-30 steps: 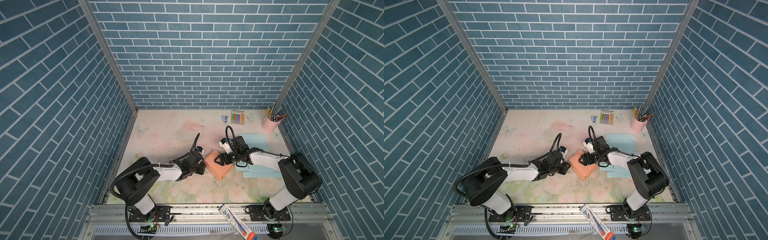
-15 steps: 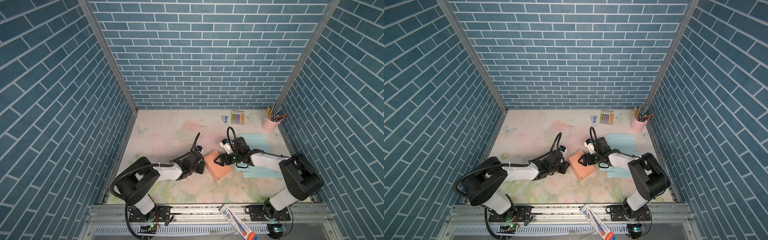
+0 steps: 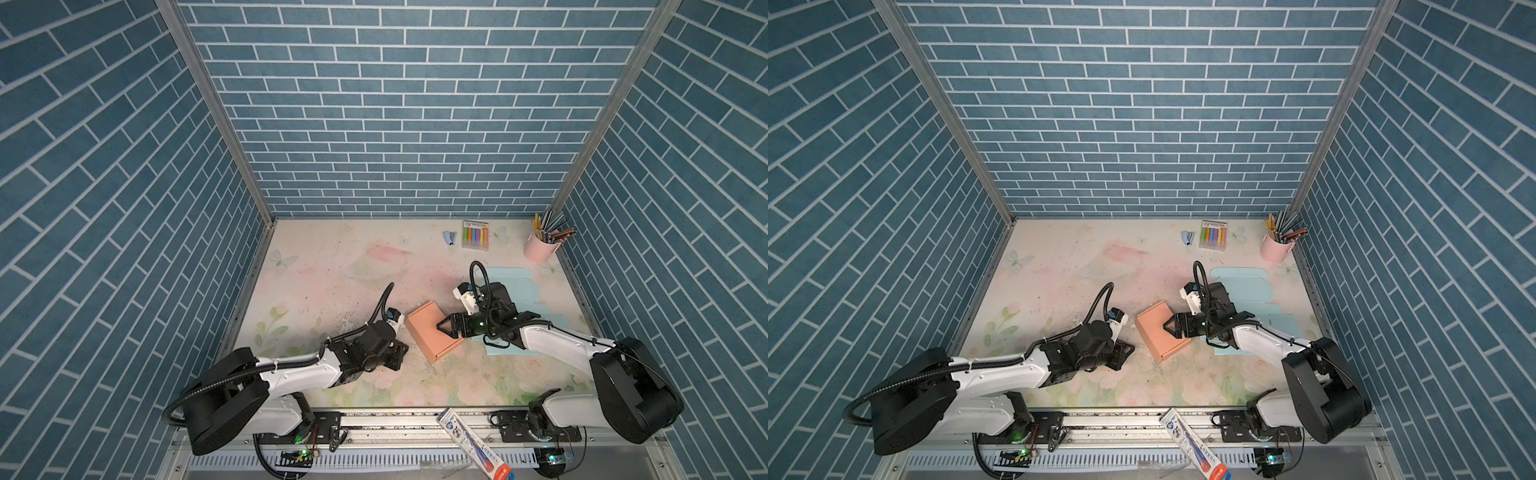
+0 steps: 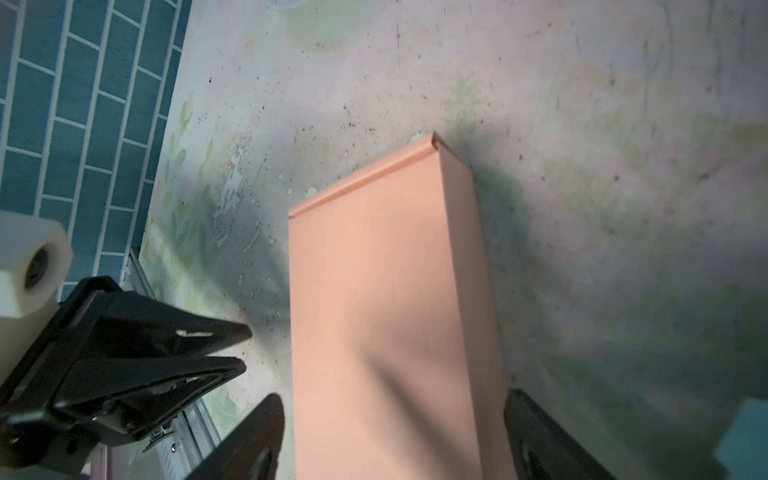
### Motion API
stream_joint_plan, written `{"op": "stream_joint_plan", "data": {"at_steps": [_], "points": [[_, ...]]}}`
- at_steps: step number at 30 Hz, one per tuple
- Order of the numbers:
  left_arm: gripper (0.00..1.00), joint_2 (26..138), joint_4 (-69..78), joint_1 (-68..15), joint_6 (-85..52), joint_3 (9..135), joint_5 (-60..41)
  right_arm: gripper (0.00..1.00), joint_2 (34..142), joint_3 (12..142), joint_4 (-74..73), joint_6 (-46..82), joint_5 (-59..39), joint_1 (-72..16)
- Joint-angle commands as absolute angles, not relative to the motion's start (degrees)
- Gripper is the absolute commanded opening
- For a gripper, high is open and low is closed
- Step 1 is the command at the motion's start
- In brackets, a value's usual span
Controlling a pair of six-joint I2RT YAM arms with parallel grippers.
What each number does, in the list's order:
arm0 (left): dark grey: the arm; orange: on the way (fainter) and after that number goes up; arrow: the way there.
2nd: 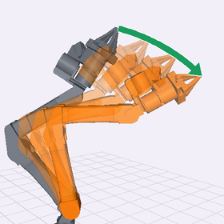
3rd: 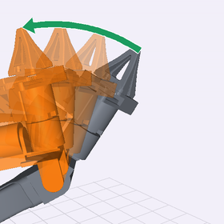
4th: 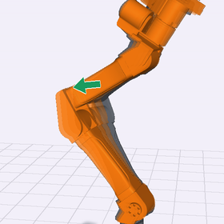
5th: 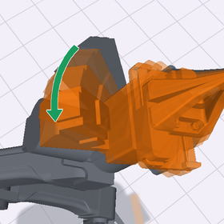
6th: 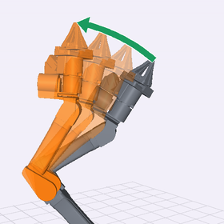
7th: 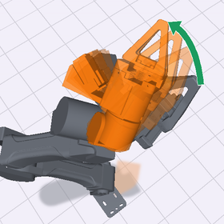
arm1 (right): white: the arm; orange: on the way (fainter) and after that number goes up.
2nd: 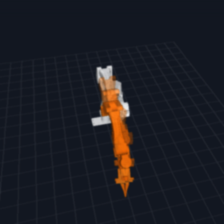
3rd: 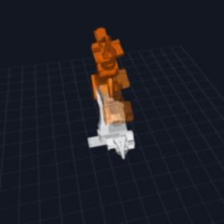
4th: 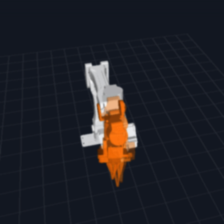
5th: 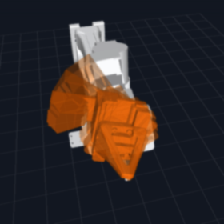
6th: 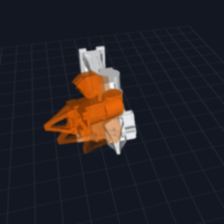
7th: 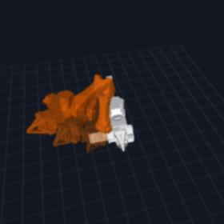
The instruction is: Fold the paper box
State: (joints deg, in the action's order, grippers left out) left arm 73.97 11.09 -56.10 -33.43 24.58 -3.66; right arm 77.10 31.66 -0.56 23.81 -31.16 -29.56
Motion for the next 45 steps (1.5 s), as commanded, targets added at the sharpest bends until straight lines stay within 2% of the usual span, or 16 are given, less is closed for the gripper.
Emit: {"op": "stream_joint_plan", "data": {"at_steps": [1, 5, 7, 12, 23, 28, 34, 40, 45], "points": [[0.16, 75.7, 14.1, -59.6, -38.0, 24.0, -3.9, 0.84, 75.6, 29.9, 0.5, 26.0, -31.0, -29.4], [0.05, 80.1, 18.8, -62.8, -40.6, 25.4, -4.1, 0.83, 74.6, 28.5, -0.1, 26.6, -31.9, -29.4], [0.03, 82.7, 22.2, -63.6, -42.1, 25.6, -5.1, 0.82, 74.0, 27.7, -0.8, 27.1, -32.4, -29.4], [0.03, 88.3, 26.7, -64.0, -43.3, 27.1, -6.6, 0.8, 73.1, 25.0, -2.9, 28.2, -34.2, -30.3], [0.03, 94.0, 25.0, -64.0, -42.3, 32.7, -6.7, 0.79, 72.9, 21.5, -9.3, 33.1, -36.1, -36.4], [0.04, 93.2, 24.1, -64.0, -42.2, 32.1, -6.2, 0.8, 71.7, 21.1, -7.2, 32.4, -32.3, -36.2], [0.12, 89.1, 21.5, -64.0, -41.9, 28.1, -5.9, 0.84, 69.7, 24.7, -2.6, 29.1, -29.4, -32.4], [0.17, 79.7, 18.6, -66.5, -44.2, 21.3, -5.8, 0.85, 69.6, 32.1, 4.2, 24.7, -24.4, -31.1], [0.3, 69.1, 8.9, -62.7, -40.1, 23.6, -5.4, 0.84, 64.5, 32.2, 10.1, 25.4, -21.3, -31.1]]}}
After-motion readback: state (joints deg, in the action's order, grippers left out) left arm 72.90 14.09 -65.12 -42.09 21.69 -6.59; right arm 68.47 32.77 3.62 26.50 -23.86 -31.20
